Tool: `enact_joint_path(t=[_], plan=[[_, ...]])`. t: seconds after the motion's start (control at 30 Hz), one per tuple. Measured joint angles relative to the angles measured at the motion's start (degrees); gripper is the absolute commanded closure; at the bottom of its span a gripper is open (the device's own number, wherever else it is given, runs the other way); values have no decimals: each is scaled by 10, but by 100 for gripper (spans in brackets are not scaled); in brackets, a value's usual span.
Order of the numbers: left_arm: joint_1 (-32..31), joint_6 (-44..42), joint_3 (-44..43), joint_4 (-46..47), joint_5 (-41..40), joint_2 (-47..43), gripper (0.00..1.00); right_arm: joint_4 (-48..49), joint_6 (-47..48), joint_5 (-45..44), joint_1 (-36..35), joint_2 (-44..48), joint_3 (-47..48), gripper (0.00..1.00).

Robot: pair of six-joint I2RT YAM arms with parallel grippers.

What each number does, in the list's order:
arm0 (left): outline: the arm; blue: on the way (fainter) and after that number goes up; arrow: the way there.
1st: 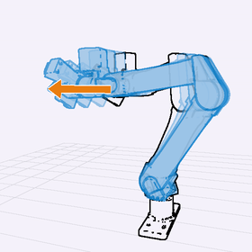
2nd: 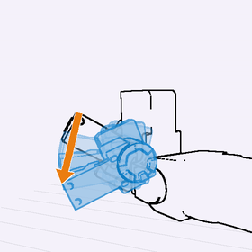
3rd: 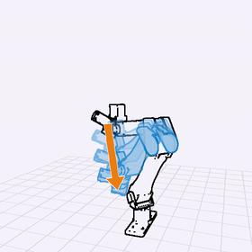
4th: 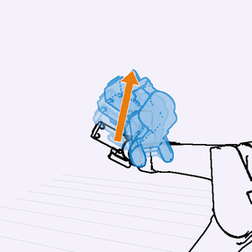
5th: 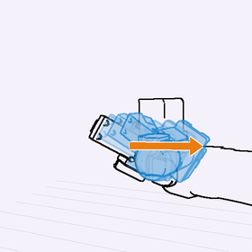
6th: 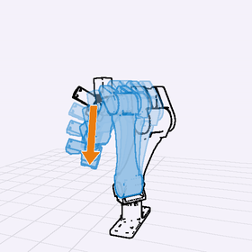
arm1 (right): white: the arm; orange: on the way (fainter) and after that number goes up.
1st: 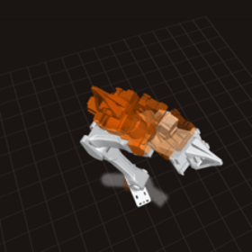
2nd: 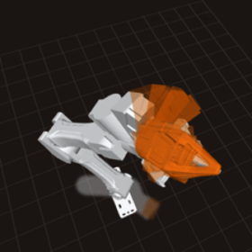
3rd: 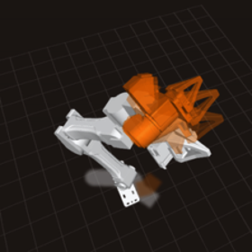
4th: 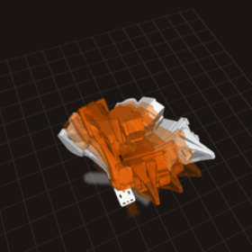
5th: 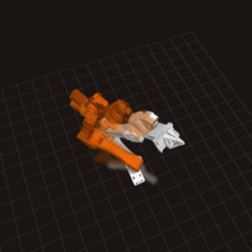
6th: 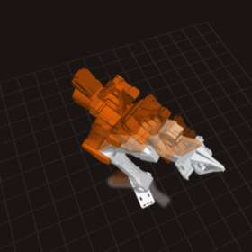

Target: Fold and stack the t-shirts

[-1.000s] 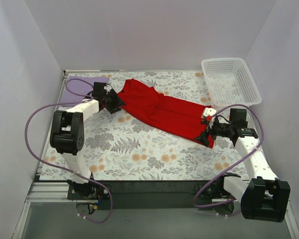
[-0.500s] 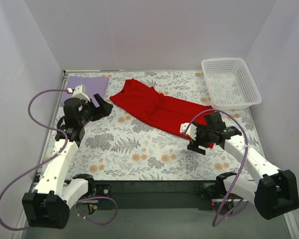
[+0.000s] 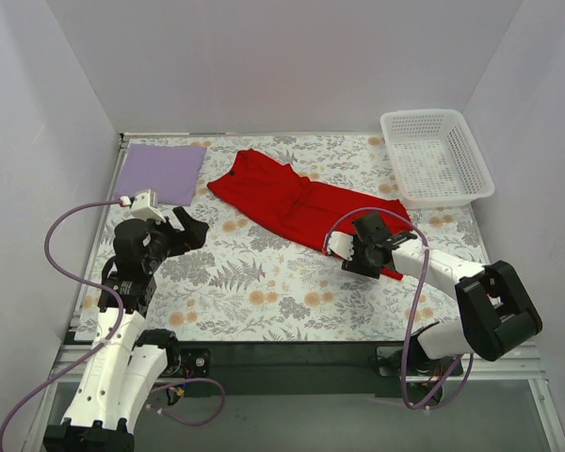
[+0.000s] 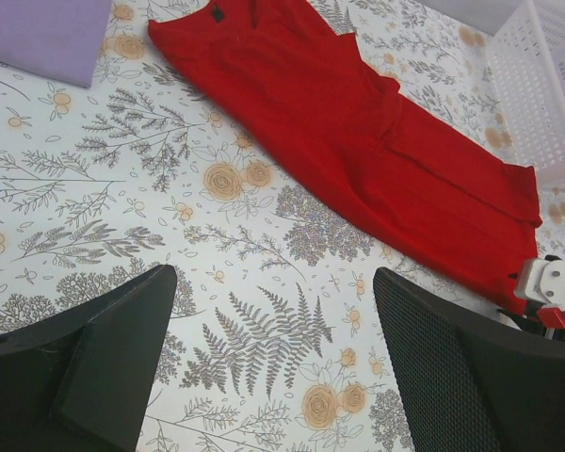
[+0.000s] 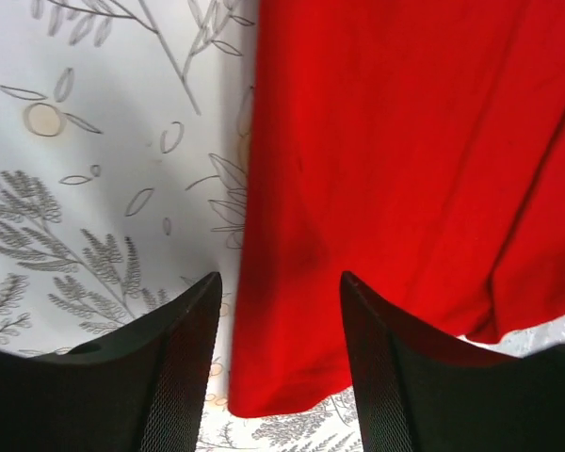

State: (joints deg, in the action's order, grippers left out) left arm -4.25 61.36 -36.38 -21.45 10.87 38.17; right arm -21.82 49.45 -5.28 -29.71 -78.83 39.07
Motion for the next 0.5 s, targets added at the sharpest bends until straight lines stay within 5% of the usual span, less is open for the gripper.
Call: enact_joint_path(t=[0.23,0.5], plan=[[0,0,5,0,0,-4,15,-1,3,-9,-3,-20,2,98],[0,0,5,0,0,-5,15,-76,13,88,-89,-16,23,99]])
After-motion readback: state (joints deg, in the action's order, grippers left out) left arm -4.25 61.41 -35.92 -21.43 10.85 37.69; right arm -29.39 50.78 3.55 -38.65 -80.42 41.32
